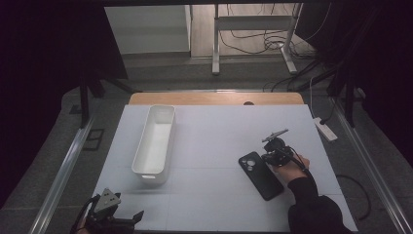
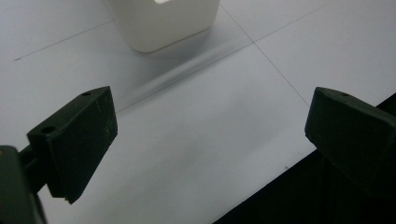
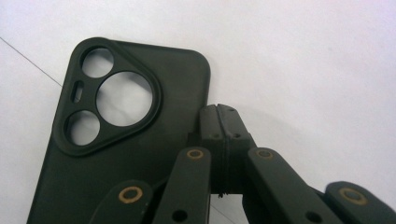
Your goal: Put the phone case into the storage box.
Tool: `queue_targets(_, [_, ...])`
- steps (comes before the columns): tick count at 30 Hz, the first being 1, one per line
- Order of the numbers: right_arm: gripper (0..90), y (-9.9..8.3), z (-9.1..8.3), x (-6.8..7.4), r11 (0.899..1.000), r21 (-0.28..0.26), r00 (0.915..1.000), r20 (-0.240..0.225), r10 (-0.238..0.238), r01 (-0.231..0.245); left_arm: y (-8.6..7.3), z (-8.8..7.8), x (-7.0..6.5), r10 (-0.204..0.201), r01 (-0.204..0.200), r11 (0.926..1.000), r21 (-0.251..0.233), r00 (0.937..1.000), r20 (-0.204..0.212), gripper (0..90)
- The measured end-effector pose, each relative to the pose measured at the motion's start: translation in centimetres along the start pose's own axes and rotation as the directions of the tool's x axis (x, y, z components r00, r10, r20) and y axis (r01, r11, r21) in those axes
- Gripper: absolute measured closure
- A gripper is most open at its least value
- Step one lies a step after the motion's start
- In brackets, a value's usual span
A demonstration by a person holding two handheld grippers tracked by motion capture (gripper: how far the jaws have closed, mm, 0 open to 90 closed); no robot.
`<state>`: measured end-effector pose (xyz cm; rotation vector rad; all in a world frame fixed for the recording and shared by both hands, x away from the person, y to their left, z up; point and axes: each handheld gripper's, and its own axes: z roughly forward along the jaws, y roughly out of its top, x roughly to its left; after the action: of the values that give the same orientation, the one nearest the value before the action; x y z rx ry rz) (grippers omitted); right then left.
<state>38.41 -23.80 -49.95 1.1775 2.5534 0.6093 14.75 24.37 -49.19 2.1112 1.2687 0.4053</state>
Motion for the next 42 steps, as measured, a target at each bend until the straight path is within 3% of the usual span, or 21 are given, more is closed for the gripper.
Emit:
queue_targets(11, [89.8, 0.6, 0.5, 0.7, 1.000, 0.007, 0.9998, -0.004, -0.020, 0.020, 0.0, 0.0, 0.0, 0.002, -0.002, 1.0000, 0.000, 1.0000, 0.000, 3.3])
queue_targets(19, [89.1, 0.2, -1.2, 0.1, 0.999, -0.048, 0.9998, -0.016, 0.012, -0.012, 0.0, 0.0, 0.0, 0.001, -0.001, 1.0000, 0.001, 1.0000, 0.000, 3.4])
queue_targets(26, [78.7, -0.9, -3.1, 0.0, 0.997, -0.078, 0.9995, -0.024, 0.021, -0.023, 0.0, 0.0, 0.0, 0.001, -0.001, 1.0000, 0.001, 1.0000, 0.000, 3.5])
queue_targets(35, [64.3, -2.0, -4.8, 0.5, 0.997, -0.072, 0.9990, -0.040, 0.019, -0.022, 0.0, 0.0, 0.0, 0.001, -0.001, 1.0000, 0.004, 1.0000, 0.000, 3.7])
queue_targets(42, [47.4, -2.8, -6.1, 0.8, 0.996, -0.087, 0.9991, -0.027, 0.033, -0.036, 0.0, 0.0, 0.1, -0.007, 0.007, 1.0000, 0.004, 1.0000, 0.006, 3.7])
